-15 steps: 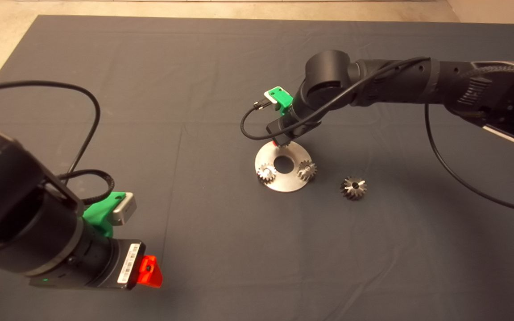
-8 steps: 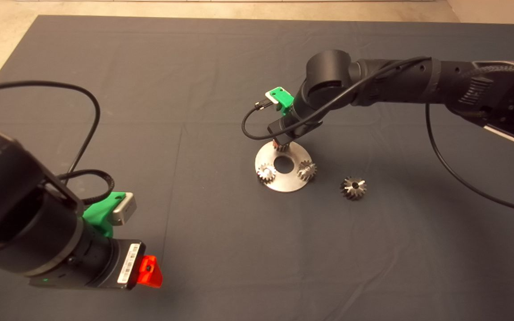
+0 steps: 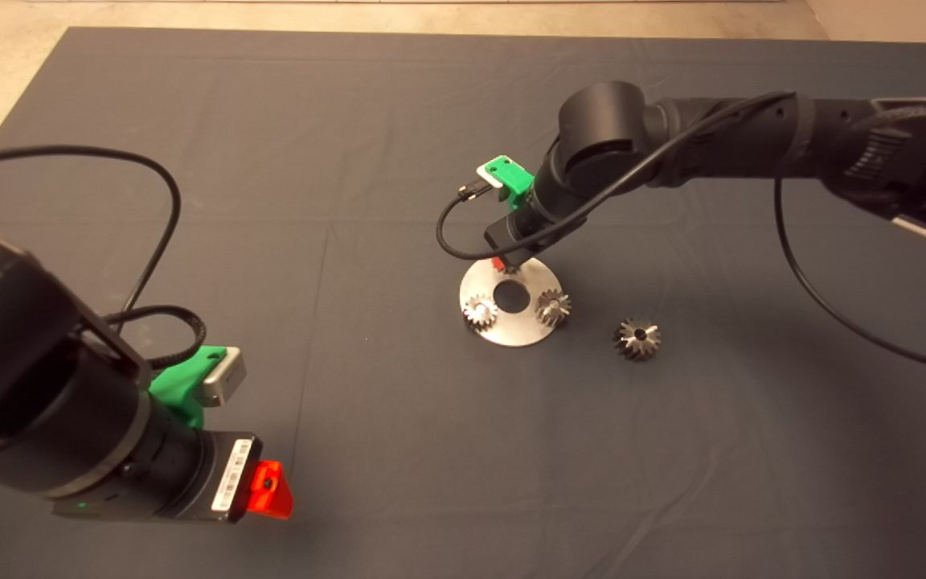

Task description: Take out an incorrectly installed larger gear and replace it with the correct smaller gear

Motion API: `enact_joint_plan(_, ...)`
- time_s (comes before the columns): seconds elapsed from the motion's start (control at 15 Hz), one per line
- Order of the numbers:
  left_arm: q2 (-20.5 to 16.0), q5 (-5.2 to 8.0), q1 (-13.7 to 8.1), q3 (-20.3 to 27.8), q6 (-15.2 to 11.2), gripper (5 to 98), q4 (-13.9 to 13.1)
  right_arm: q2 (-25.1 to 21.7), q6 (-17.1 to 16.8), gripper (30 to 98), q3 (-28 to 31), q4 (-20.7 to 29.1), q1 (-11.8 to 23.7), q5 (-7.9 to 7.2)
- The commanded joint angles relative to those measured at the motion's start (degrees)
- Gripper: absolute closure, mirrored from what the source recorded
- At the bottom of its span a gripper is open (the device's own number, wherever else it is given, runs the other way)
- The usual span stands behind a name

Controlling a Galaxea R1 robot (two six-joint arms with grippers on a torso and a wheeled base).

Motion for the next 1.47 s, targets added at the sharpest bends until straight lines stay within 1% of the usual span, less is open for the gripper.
enact_joint_plan(0.0,-0.13,2.95,-0.46,0.83,-0.15,6.1,-0.68,-10.06,0.7,71.3,9.85,8.05,4.65,-7.74)
enact_joint_plan(0.07,0.31,2.95,-0.46,0.83,0.03,6.1,-0.68,-13.66,1.52,71.2,11.76,8.57,4.65,-9.98)
enact_joint_plan(0.13,0.14,2.95,-0.46,0.74,0.21,6.1,-0.68,-17.18,2.29,71.2,15.15,10.04,4.74,-11.88)
enact_joint_plan(0.2,-0.21,2.95,-0.55,0.56,0.21,6.1,-0.68,-19.96,2.97,71.0,18.16,12.39,4.91,-13.13)
enact_joint_plan(0.27,-0.16,3.03,-0.55,0.48,0.36,6.1,-0.68,-23.24,5.41,68.3,21.08,16.2,5.5,-13.54)
enact_joint_plan(0.33,0.05,3.03,-0.59,0.48,1.21,6.1,-0.68,-25.69,7.43,65.8,24.58,19.03,5.62,-13.58)
enact_joint_plan(0.4,-0.83,2.86,-0.64,0.12,2.05,6.1,-0.68,-28.35,8.95,65.6,28.37,20.6,5.7,-13.58)
enact_joint_plan(0.47,-1.44,2.86,-0.64,0.12,2.37,6.1,-0.68,-30.32,11.4,65.6,33.28,21.77,5.67,-13.58)
enact_joint_plan(0.53,-1.32,2.77,-0.67,0.21,3.05,6.1,-0.68,-31.95,15.91,62.2,37.81,22.76,5.62,-13.58)
enact_joint_plan(0.6,-1.63,2.77,-0.72,0.04,3.55,6.1,-0.68,-33.51,19.99,60.6,41.2,23.52,5.7,-13.66)
enact_joint_plan(0.67,-1.64,2.77,-0.72,-0.05,3.7,6.1,-0.68,-35.17,22.2,60.4,43.65,24.29,5.7,-13.64)
enact_joint_plan(0.73,-1.14,2.2,-0.72,0.17,4.25,6.1,-0.72,-36.11,23.02,60.1,45.67,25.09,5.7,-13.58)
enact_joint_plan(0.8,-1.2,1.55,-0.81,0.02,5.04,6.1,-0.68,-37.11,23.92,57.4,46.89,26.27,5.63,-13.58)
enact_joint_plan(0.87,-1.53,1.45,-0.81,-0.32,5.04,6.1,-0.68,-38.85,24.44,55.8,46.89,27.11,5.69,-13.58)
enact_joint_plan(0.93,-1.6,1.36,-0.81,0.09,5.13,6.1,-0.68,-41.2,24.35,55.8,47.11,27.12,5.62,-13.58)
enact_joint_plan(1.0,-1.09,1.36,-0.81,0.56,5.31,6.1,-0.68,-41.57,24.35,55.0,47.59,27.13,5.63,-13.58)
enact_joint_plan(1.07,-1.17,1.38,-0.81,0.4,5.31,6.1,-0.68,-41.92,24.53,50.9,47.68,27.12,5.7,-13.58)
enact_joint_plan(1.13,-1.53,1.4,-0.81,0.35,5.31,6.1,-0.71,-42.05,24.53,50.3,47.68,27.12,5.7,-13.63)
enact_joint_plan(1.27,-0.4,1.36,-0.81,0.74,5.56,6.1,-0.76,-41.85,24.53,50.3,47.77,27.12,5.7,-13.83)
enact_joint_plan(1.33,-0.3,1.36,-0.81,0.59,5.75,6.1,-0.74,-42.01,24.53,47.9,47.77,27.12,6.28,-13.83)
enact_joint_plan(1.4,-0.39,1.02,-0.81,0.56,5.66,6.1,-0.69,-42.19,24.53,46.0,47.77,27.12,6.94,-13.83)
